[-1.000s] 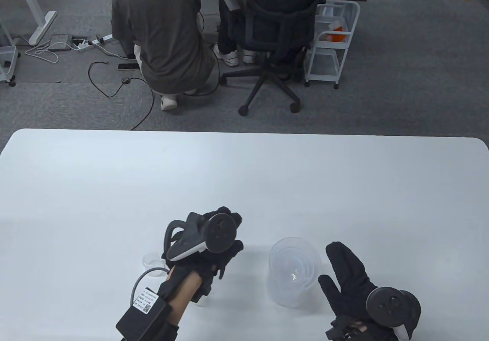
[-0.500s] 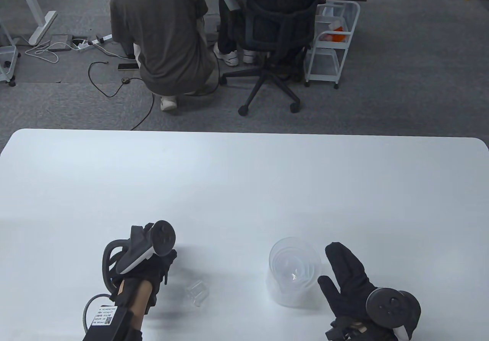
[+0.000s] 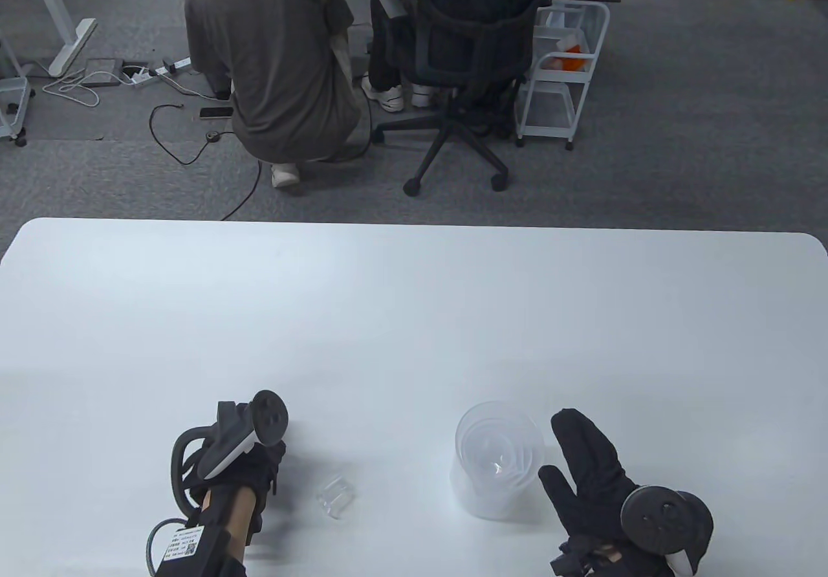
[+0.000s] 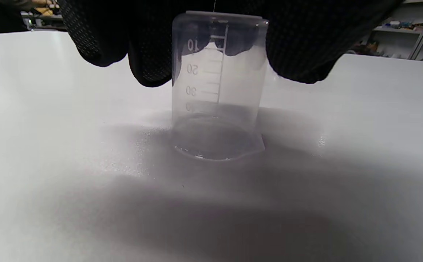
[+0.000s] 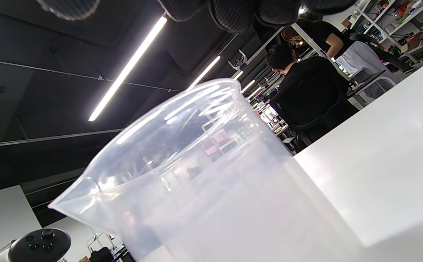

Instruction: Nest plastic beakers

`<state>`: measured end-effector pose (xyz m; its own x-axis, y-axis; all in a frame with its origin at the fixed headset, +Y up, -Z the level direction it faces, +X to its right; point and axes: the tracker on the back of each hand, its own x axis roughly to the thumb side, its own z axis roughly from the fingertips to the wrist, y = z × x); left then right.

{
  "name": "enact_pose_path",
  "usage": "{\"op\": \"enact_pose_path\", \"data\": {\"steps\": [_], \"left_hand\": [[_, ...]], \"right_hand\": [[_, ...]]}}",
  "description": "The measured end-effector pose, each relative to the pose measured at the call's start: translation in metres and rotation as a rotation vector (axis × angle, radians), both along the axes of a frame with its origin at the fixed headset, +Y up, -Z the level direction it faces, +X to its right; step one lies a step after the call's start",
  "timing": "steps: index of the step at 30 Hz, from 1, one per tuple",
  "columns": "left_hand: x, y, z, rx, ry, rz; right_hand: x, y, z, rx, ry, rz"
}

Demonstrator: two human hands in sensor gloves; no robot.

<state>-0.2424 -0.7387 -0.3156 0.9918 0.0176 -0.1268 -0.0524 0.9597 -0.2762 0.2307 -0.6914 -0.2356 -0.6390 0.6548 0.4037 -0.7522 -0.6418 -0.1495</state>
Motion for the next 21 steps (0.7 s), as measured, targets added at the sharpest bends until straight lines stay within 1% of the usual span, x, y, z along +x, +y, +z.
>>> {"op": "enact_pose_path", "data": {"steps": [4,6,8,11,16,19,21], "left_hand": [[-0.001,0.0,0.001,0.033,0.001,0.015],[-0.002,0.005,0.001,0.067,0.002,0.034],[0.0,0.012,0.002,0.107,-0.001,0.078],[0.008,0.03,0.005,0.189,-0.022,0.184],[0.032,0.063,0.014,0.338,-0.085,0.489],[0.053,0.079,0.019,0.38,-0.152,0.669],[0.065,0.087,0.022,0.385,-0.197,0.763]], "right_hand": [[0.001,0.001,0.0,-0.003,-0.005,-0.016],[0.001,0.002,-0.001,-0.008,-0.003,-0.015],[0.0,0.005,-0.001,-0.006,-0.004,-0.006],[-0.004,0.011,0.0,0.005,0.001,0.013],[-0.015,0.027,0.002,0.071,0.013,0.097],[-0.024,0.037,0.005,0.115,0.026,0.138],[-0.031,0.043,0.008,0.138,0.037,0.154]]}}
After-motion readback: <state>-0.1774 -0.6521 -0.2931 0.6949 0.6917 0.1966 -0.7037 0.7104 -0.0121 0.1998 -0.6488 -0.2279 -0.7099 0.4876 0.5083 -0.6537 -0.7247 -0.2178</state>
